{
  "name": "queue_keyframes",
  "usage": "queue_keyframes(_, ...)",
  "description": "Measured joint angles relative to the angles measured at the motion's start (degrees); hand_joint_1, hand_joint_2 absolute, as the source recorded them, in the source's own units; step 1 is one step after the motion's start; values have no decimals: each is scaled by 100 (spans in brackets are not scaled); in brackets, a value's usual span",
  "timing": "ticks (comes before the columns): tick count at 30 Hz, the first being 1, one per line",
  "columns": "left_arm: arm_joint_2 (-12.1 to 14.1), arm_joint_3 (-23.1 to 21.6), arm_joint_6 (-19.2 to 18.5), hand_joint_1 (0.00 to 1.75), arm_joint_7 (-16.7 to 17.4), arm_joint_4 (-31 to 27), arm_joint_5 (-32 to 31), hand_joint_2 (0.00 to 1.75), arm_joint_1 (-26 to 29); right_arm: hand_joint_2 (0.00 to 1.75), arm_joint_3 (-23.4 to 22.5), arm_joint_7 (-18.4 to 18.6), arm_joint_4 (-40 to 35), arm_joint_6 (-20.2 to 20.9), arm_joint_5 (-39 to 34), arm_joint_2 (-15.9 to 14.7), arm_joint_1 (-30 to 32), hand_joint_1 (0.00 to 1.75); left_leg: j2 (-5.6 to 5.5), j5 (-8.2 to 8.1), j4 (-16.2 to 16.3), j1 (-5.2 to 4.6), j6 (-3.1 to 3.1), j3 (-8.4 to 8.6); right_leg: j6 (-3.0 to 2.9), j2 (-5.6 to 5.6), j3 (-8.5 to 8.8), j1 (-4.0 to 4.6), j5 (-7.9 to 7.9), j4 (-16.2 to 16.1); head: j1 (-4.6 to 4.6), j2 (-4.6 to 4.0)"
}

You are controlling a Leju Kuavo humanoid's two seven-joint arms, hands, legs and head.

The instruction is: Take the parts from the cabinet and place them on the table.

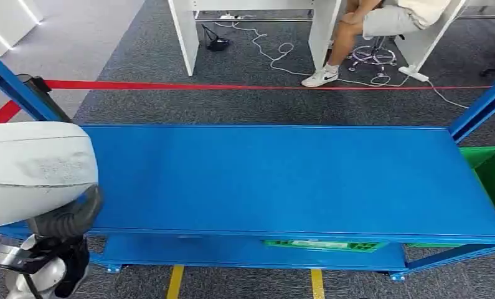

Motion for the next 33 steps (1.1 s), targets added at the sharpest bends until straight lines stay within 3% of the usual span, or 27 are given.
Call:
queue_keyframes(11,28,0,-251,175,101,-33,-39,175,76,175,-2,9,0,7,2,0,1,0,0,0,0,0,0,1,0,0,0,0,0,0,2,0)
queue_keyframes(17,-125,-70,193,175,-85,15,-407,175,76,175,-7,-118,0,7,4,-31,-30,0,0,-1,0,-1,3,1,2,0,0,-4,1,-2,2,0)
queue_keyframes(18,-182,-98,445,175,-180,41,-444,175,77,175,-9,-187,0,-13,2,-37,-46,0,-1,-20,49,-24,79,-11,67,4,5,-38,28,-35,-2,0)
queue_keyframes(21,-304,-247,1159,175,-267,44,-446,175,65,175,-15,-275,-2,-59,4,-94,-77,0,0,67,-12,-41,189,-10,150,10,29,-40,106,-105,-7,0)
queue_keyframes(22,-343,-311,1341,175,-269,37,-455,175,67,175,-17,-282,-9,-68,7,-129,-88,0,19,170,-185,54,188,61,160,9,1,-19,69,-95,0,0)
queue_keyframes(23,-359,-399,1605,175,-269,35,-556,175,63,175,-17,-295,-13,-79,22,-179,-82,0,38,206,-229,49,201,76,176,-12,-58,4,-69,16,15,0)
queue_keyframes(25,-343,-534,2106,175,-269,2,-941,175,108,175,-17,-280,-15,-105,81,-206,-79,0,46,224,-235,70,217,54,217,-20,-370,-25,-536,817,42,0)
queue_keyframes(27,-343,-652,2265,175,-269,-20,-1176,175,150,175,-17,-271,-13,-114,118,-223,-58,0,61,228,-230,78,208,46,271,-31,-639,-60,-796,1530,42,0)
queue_keyframes(28,-345,-695,2289,175,-269,-22,-1231,175,170,175,-17,-271,-15,-122,131,-232,-53,0,61,231,-229,91,190,48,302,-34,-612,-80,-718,1538,44,0)
queue_keyframes(29,-345,-715,2302,175,-269,-37,-1331,175,202,175,-17,-256,-15,-129,149,-245,-55,0,61,229,-223,113,163,49,335,-38,-461,-103,-535,1286,39,0)
queue_keyframes(31,-363,-726,2312,175,-269,-116,-1469,175,267,175,-17,-184,-18,-140,157,-260,-58,0,60,191,-157,182,63,42,434,-57,119,-170,-88,286,39,0)
queue_keyframes(32,-376,-723,2319,175,-269,-147,-1473,175,280,175,-17,-146,-15,-138,157,-260,-62,0,56,156,-96,182,-10,15,522,-38,307,-160,-261,-18,50,0)
queue_keyframes(33,-385,-721,2321,175,-269,-162,-1449,175,287,175,-17,-118,-7,-133,157,-238,-63,0,37,136,-27,155,-59,-48,390,15,337,-142,-159,45,116,0)
